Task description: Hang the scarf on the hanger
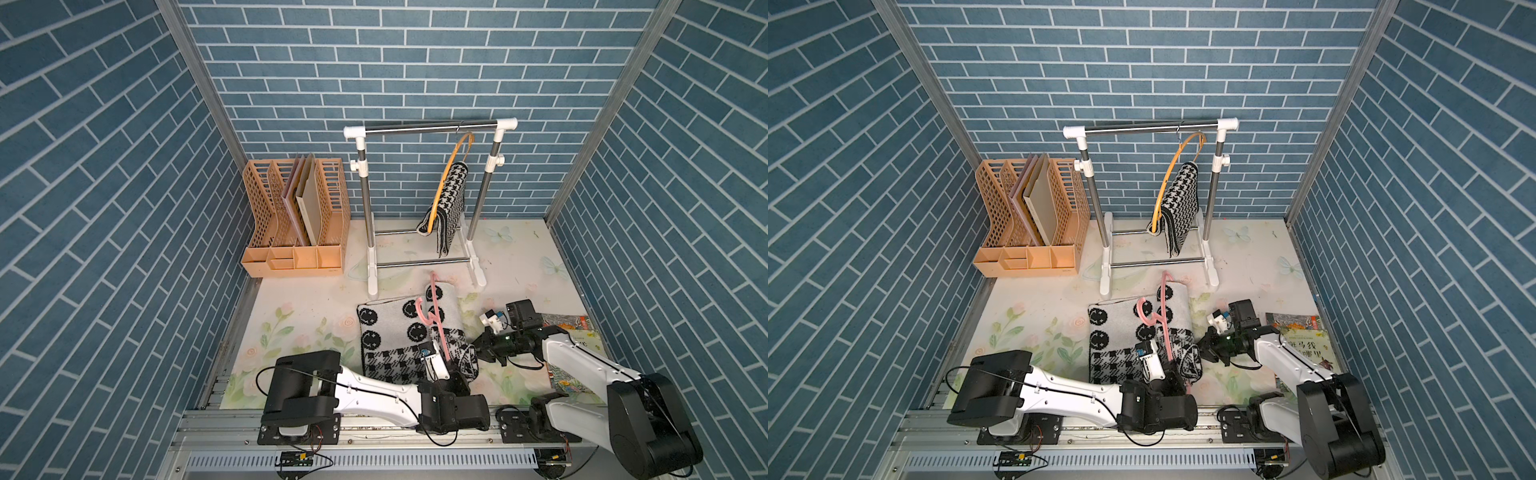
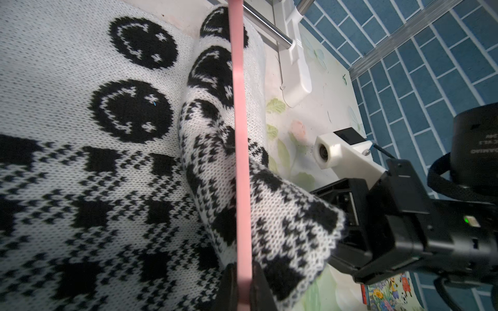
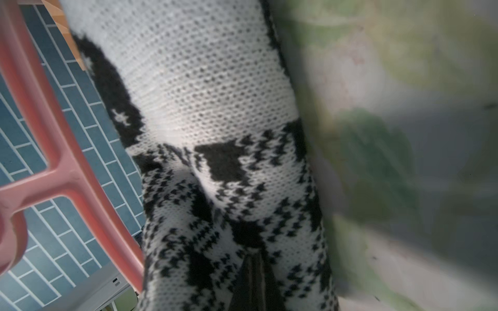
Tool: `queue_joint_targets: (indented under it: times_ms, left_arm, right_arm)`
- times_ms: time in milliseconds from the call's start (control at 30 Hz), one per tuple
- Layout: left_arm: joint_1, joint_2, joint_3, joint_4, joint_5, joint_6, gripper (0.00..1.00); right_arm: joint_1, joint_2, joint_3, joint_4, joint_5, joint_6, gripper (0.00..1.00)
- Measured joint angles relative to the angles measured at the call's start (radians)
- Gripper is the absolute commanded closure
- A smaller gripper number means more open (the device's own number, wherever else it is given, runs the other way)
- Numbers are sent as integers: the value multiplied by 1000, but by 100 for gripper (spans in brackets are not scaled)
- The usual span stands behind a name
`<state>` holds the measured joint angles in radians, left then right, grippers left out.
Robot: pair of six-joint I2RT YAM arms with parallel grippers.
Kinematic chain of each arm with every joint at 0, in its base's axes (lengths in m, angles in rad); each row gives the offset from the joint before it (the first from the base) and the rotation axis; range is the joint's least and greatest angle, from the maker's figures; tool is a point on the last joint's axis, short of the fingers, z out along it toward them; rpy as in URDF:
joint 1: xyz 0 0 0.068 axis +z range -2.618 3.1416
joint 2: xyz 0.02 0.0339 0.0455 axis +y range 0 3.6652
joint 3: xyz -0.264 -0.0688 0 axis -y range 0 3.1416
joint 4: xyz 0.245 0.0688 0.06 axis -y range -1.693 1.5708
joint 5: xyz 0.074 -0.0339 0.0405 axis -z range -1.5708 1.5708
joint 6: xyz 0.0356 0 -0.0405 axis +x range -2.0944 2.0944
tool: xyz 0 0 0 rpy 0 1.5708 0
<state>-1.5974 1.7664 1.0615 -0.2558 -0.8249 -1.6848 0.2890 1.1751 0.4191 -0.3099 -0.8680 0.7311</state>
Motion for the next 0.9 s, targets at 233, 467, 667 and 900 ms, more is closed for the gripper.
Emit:
queue_joint_targets:
  times_ms: [233,467,667,900]
  left_arm:
    - [0,0,0,0,1,5,100]
    - [0,0,0,2,8,26,100]
    - [-1,0,0,0,15,40,100]
    - [-1,0,18,0,18,64,100]
  right_arm:
    - [128,71,-2,151,-63,33,100]
    - [201,216,-20,257,-95,13,100]
    - [253,288,48,191,-63,-138,100]
    - [304,246,78,132,-3,-208,83]
